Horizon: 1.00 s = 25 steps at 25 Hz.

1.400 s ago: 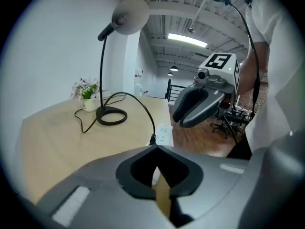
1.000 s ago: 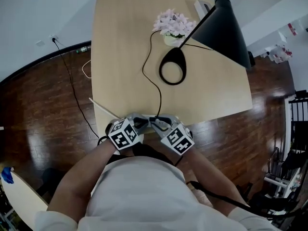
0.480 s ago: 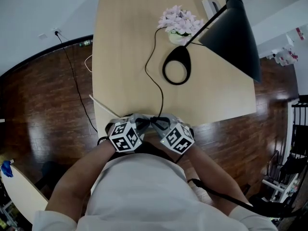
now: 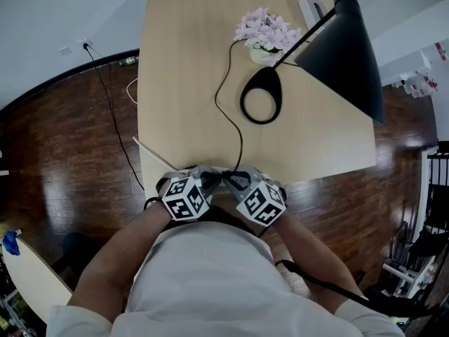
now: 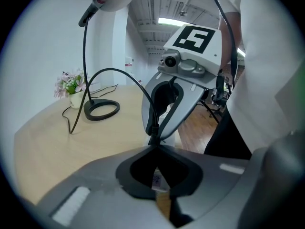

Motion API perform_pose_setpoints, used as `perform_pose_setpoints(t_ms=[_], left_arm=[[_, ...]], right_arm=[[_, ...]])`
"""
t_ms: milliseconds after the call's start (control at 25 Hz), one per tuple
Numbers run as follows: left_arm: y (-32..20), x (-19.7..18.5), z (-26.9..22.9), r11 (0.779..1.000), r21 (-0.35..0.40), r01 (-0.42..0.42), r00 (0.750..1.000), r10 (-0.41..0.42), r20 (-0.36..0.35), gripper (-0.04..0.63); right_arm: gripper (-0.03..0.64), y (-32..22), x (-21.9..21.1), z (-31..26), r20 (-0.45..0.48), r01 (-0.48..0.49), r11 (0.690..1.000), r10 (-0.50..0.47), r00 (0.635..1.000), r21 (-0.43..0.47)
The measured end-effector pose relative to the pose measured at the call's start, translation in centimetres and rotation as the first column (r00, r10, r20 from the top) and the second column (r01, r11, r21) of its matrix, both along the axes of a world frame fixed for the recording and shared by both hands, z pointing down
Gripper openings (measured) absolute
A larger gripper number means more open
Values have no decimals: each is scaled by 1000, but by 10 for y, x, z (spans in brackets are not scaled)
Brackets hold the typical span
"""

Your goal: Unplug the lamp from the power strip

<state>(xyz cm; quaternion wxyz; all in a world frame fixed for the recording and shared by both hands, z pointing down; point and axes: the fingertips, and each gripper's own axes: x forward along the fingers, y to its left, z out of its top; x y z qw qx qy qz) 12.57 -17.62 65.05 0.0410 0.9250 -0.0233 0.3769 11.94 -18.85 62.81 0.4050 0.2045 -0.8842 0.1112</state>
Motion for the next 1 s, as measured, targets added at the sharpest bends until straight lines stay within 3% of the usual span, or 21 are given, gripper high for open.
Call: perform_pose_setpoints(t_ms=[360, 520, 720, 1000], left_arm=[[-1, 1, 0, 1000, -5, 8, 1000, -8, 17, 2], [0, 1, 0, 1000, -4, 4, 1000, -4, 23, 0], [2, 2, 1, 1000, -19, 6, 999, -6, 34, 0], [1, 2, -1, 998, -55, 9, 999, -7, 32, 2]], right_arm=[[57, -2, -2, -15, -6, 11, 1000, -11, 1000, 16], [57, -27, 8, -41, 52, -54, 997, 52, 997, 47], [57, -48, 35, -11, 2, -112, 994, 112, 994, -10], [60, -53, 43, 19, -1, -180, 980, 180, 984, -85]])
